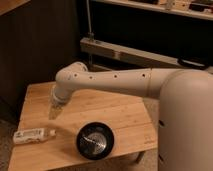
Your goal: Place the bottle in the ceramic bowl
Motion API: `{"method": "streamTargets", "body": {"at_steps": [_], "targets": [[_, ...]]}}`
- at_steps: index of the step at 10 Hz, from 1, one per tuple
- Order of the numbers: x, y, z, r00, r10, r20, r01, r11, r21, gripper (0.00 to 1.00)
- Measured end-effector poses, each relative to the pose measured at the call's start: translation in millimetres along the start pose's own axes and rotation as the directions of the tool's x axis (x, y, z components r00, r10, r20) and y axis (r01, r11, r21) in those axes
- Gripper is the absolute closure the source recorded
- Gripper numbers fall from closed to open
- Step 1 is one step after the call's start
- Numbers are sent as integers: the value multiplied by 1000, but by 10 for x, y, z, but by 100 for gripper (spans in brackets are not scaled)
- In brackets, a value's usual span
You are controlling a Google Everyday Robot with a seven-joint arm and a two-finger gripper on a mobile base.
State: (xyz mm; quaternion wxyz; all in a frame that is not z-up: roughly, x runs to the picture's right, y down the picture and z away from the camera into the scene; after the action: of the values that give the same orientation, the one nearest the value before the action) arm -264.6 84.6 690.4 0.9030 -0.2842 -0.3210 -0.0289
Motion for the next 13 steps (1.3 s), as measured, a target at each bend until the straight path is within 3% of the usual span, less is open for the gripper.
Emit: {"method": "streamTargets", "body": {"at_steps": [3, 6, 8, 10, 13], "targets": [[-33, 35, 15, 999, 0, -39, -1, 1000, -30, 35], [-253, -56, 212, 993, -73, -92, 66, 995, -72, 35], [-266, -34, 294, 991, -75, -115, 65, 995, -81, 35], [-142, 45, 378, 993, -54, -109, 45, 996, -82, 35], [-48, 101, 459, 998, -27, -58, 23, 997, -68, 35]]}}
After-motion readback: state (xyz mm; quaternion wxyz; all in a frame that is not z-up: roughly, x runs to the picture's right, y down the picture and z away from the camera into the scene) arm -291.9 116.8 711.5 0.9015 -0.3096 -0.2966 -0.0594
